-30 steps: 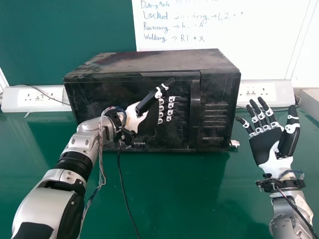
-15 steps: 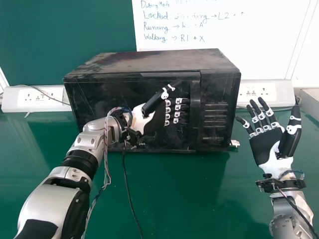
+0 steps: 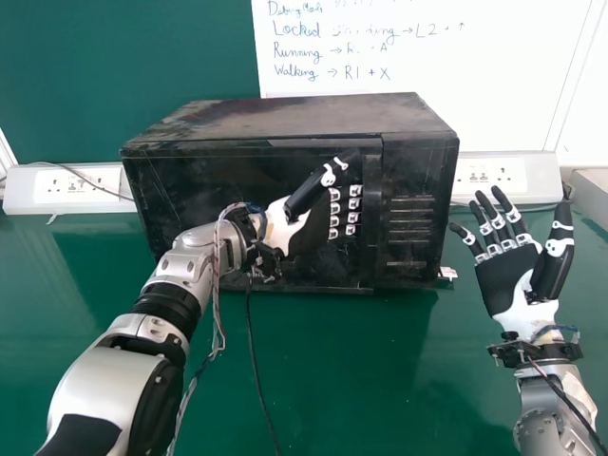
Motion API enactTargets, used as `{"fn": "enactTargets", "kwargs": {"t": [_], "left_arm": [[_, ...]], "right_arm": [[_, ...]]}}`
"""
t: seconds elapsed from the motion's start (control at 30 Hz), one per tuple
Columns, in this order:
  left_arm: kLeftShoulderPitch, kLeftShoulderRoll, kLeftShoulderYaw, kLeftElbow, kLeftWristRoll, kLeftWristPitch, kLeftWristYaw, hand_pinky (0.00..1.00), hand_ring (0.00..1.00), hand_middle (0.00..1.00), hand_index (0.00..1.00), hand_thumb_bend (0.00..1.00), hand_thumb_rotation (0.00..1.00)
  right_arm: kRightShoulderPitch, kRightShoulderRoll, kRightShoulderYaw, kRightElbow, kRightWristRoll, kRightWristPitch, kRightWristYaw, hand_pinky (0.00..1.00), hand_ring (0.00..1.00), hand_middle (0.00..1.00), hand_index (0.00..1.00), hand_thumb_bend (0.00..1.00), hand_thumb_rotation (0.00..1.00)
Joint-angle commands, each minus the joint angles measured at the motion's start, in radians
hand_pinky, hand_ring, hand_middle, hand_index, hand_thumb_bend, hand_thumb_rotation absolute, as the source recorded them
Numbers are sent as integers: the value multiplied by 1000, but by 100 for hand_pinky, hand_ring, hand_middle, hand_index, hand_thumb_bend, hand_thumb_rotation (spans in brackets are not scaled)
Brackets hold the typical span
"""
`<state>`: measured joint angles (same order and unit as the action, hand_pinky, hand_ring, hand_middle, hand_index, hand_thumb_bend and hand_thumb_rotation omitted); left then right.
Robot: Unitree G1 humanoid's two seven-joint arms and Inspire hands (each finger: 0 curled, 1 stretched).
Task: Open the door of oven
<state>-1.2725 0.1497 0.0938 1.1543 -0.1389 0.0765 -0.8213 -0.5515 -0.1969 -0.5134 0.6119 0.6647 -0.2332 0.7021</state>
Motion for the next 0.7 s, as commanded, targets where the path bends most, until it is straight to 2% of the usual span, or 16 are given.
{"fn": "enactTargets", "kwargs": {"t": [0.0, 0.33, 0.57, 0.67], "left_arm": [[-24, -13, 8, 15, -4, 12, 9, 59, 79, 86, 84, 86, 78], [-50, -49, 8, 44, 0, 14, 26, 57, 79, 89, 86, 84, 80], [-60, -70, 9, 54, -1, 25, 44, 59, 78, 87, 86, 87, 77], [-61, -76, 10, 61, -1, 21, 40, 58, 78, 86, 86, 89, 77]], "right_arm": [[11, 4, -3, -5, 11, 2, 5, 78, 97, 99, 92, 100, 93], [11, 6, -3, -9, 11, 5, -1, 77, 96, 98, 91, 100, 93], [11, 8, -4, -5, 13, 4, 4, 78, 96, 98, 91, 100, 93], [14, 14, -1, -14, 7, 4, -14, 75, 93, 95, 90, 100, 92]]}}
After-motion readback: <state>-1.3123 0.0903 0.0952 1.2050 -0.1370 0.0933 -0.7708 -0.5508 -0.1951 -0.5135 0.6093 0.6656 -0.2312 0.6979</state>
